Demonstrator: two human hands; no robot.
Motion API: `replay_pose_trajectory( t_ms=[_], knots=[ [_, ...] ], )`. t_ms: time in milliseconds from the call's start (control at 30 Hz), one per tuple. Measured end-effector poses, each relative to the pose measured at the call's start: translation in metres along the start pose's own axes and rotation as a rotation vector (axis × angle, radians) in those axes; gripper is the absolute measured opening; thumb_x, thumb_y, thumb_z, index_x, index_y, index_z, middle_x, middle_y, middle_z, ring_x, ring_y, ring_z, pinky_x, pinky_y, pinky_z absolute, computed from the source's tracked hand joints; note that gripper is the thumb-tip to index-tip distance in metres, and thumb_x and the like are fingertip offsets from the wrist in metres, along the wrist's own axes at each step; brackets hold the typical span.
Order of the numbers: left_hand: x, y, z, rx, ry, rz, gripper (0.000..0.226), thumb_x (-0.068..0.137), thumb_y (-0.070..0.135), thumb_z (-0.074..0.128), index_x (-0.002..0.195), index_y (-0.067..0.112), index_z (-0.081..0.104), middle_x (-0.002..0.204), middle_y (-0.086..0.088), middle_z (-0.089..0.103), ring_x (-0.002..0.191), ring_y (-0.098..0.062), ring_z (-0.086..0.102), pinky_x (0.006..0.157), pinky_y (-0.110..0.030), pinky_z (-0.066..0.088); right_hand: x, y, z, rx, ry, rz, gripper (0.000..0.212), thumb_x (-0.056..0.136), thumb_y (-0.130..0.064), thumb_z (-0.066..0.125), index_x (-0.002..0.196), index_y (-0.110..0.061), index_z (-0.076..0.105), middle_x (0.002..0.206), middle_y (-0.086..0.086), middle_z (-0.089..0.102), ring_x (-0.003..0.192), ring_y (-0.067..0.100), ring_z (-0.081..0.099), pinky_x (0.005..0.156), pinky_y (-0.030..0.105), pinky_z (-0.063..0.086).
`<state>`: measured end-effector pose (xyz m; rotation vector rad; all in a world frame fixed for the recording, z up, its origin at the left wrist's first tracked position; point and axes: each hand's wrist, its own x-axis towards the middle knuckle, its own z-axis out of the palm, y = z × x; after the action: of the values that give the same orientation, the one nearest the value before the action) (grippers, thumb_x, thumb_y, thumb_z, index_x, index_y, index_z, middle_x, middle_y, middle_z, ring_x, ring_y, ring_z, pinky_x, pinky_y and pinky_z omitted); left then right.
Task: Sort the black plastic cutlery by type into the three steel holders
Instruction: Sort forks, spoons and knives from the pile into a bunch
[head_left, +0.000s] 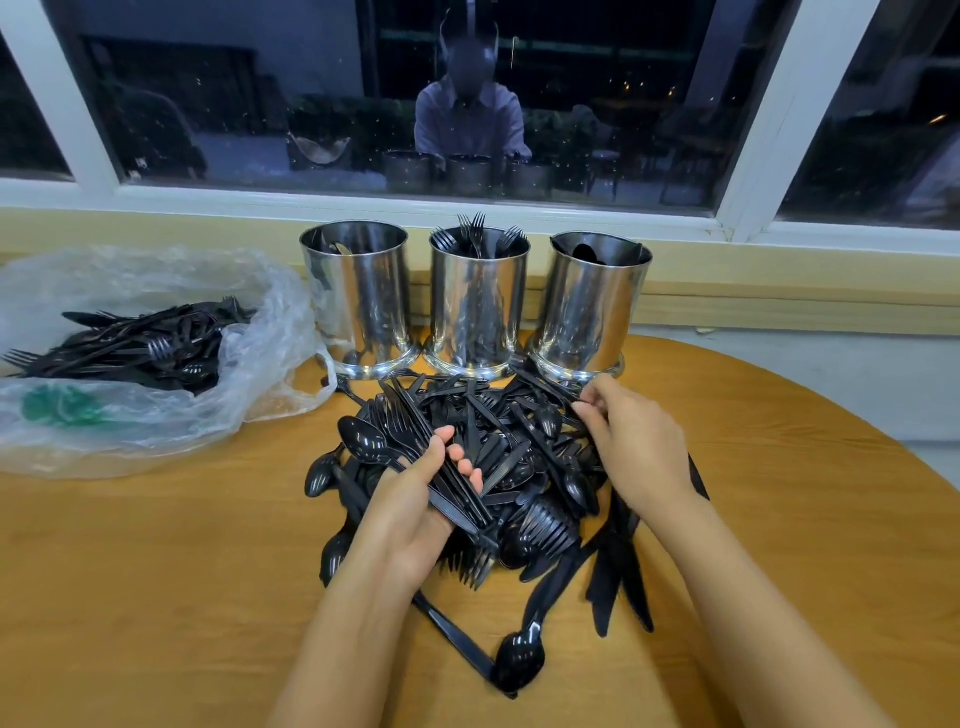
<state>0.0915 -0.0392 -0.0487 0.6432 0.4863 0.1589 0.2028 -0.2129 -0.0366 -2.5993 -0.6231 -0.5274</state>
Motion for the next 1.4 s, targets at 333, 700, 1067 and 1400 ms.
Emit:
replay_pose_trajectory(
  t_ms=[333,700,1067,1400],
  knots=[
    [-0.002,-0.008,0.004,0.120,-0.037,0.066,0.031,0.099,0.027,0.050,0.115,0.003,0.061,0.077,-0.003,0.057,0.073,-0.015,0.057,0.079,-0.034,0.056,-0.047,-0.056,-0.002,1.185,-0.241,0.485,0.016,0.096,-0.008,0.057,0.099,-0.020,0.068,0.067,0.003,0.062,0.055,0.007,0.059,0.058,0.019,0.052],
    [-0.007,-0.013,0.009,0.229,-0.013,0.137,0.038,0.097,0.036,0.050,0.119,0.007,0.062,0.089,-0.003,0.062,0.080,-0.012,0.065,0.073,-0.028,0.056,-0.056,-0.064,0.012,1.040,-0.241,0.334,0.005,0.078,-0.015,0.079,0.080,-0.014,0.074,0.072,-0.005,0.071,0.065,0.002,0.059,0.064,0.017,0.051],
    [0.000,0.008,-0.002,-0.009,0.023,0.153,0.014,0.102,0.015,0.048,0.102,0.006,0.058,0.071,-0.002,0.053,0.060,-0.012,0.050,0.058,-0.027,0.051,-0.037,-0.014,0.005,0.631,-0.007,0.249,0.014,0.085,-0.015,0.071,0.080,-0.028,0.070,0.081,-0.007,0.066,0.066,0.001,0.052,0.064,0.009,0.042],
    [0.001,0.006,-0.002,0.023,0.029,0.127,0.013,0.101,0.014,0.049,0.103,0.005,0.059,0.068,-0.002,0.054,0.063,-0.015,0.049,0.069,-0.031,0.048,-0.037,-0.012,0.025,0.312,-0.231,-0.001,0.025,0.090,-0.029,0.066,0.115,-0.031,0.068,0.107,-0.017,0.057,0.107,0.007,0.043,0.087,0.021,0.036]
  ],
)
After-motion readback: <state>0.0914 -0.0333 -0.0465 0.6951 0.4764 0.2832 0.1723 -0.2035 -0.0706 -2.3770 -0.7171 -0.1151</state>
